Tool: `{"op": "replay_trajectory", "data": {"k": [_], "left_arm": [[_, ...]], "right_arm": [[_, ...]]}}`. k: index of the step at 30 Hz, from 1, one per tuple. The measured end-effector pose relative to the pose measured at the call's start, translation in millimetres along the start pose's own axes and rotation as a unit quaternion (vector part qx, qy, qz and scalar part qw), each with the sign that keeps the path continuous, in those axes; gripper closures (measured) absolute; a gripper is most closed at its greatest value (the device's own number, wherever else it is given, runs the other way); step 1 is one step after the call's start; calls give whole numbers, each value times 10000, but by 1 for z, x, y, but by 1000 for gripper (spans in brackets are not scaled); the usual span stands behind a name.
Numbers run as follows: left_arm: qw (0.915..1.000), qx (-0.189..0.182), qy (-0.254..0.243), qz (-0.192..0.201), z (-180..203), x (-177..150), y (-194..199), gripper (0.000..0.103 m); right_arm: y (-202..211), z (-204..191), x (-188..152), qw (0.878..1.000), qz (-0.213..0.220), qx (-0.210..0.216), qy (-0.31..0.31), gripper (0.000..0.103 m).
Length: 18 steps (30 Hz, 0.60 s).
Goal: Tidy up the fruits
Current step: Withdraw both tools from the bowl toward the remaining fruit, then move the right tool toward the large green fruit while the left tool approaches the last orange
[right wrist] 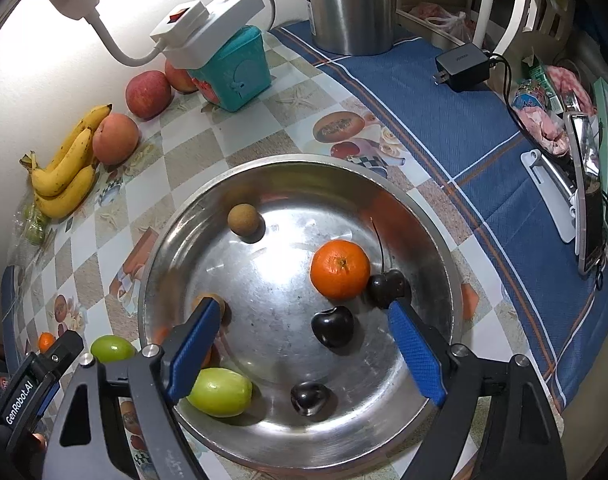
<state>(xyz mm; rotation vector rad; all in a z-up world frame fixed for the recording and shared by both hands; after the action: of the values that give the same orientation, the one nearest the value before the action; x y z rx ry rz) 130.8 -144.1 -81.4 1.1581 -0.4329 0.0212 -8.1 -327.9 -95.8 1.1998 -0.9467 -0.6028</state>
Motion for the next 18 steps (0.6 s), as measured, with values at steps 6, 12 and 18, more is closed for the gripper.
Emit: {"op": "replay_trajectory", "data": {"k": [6,12,18], "left_arm": [[10000,36,-27,-9,0,0,-1,0],[9998,169,-31,-51,-4,-2,-3,0],[9998,171,-142,-23,-2,-2,-3,0]], "right_arm": [[-1,0,0,10000,-11,1,5,17],[0,-2,0,10000,7,19,-1,7],[-2,-1,0,10000,26,-19,1,0]]}}
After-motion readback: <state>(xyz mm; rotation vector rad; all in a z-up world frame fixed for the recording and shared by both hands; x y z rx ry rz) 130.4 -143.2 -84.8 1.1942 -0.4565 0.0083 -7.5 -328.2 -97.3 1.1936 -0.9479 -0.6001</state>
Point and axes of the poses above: each gripper's, at about its wrist camera, not at the fingertips, and y roughly against the way its jaws point, z to its right, x to its top, the point moved 8 cm from there along -y, roughly the way its jaws point, and after that the axes turned 15 degrees about -x, right-handed, at the moved point
